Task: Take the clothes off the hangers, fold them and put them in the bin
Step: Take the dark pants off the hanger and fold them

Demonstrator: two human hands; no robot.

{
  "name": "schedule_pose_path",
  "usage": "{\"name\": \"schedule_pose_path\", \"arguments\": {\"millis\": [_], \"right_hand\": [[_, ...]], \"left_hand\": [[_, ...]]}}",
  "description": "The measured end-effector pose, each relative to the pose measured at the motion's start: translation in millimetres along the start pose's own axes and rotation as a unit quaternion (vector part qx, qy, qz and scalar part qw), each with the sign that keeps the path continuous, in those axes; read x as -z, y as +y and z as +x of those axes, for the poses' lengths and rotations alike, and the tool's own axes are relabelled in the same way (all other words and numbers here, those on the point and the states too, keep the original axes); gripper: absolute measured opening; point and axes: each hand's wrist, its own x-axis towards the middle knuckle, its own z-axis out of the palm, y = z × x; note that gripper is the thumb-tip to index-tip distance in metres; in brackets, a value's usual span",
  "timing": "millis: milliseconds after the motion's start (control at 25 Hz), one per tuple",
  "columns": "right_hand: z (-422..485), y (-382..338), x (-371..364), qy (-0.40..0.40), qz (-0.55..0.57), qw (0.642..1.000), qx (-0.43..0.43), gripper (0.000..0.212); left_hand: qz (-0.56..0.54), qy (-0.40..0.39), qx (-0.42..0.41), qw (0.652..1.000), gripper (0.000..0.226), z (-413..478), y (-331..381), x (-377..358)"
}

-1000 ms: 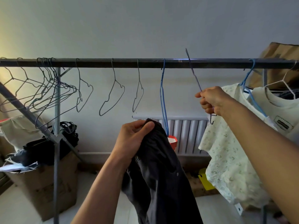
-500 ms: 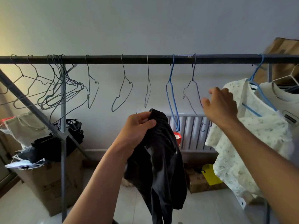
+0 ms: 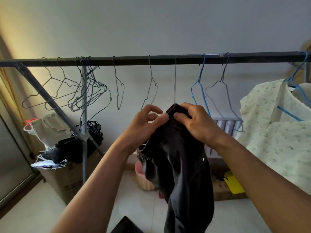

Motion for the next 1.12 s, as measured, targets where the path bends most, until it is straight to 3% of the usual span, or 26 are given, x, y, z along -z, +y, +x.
{"name": "schedule_pose_path", "arguments": {"millis": [80, 200, 360, 560, 720, 880, 1120], "right_hand": [[3, -5, 4, 0.019, 0.112, 0.993, -0.02, 0.012], [5, -11, 14, 0.014, 0.212, 0.977, -0.024, 0.019], [6, -6, 13, 0.014, 0.189, 0.982, -0.019, 0.021], [5, 2, 11, 0.04, 0.08, 0.996, 0.017, 0.019], [8, 1, 15, -0.069, -0.05, 0.994, 0.064, 0.045], [16, -4, 15, -0.127, -0.136, 0.981, 0.045, 0.032], [19, 1, 2, -0.13, -0.17, 0.974, 0.073, 0.023]], "left_hand": [[0.062, -0.095, 0.013, 0.993, 0.029, -11, -20, 26], [0.199, -0.165, 0.011, 0.966, 0.009, -28, -42, 58], [0.293, -0.071, -0.074, 0.951, 0.008, -25, -38, 86], [0.334, 0.04, -0.096, 0.937, 0.007, -19, -18, 103], [0.389, 0.035, -0.101, 0.915, 0.01, -17, -1, 114], [0.43, 0.044, -0.098, 0.897, 0.018, -15, 10, 121], [0.48, 0.072, -0.085, 0.87, 0.013, -15, 18, 127]]}}
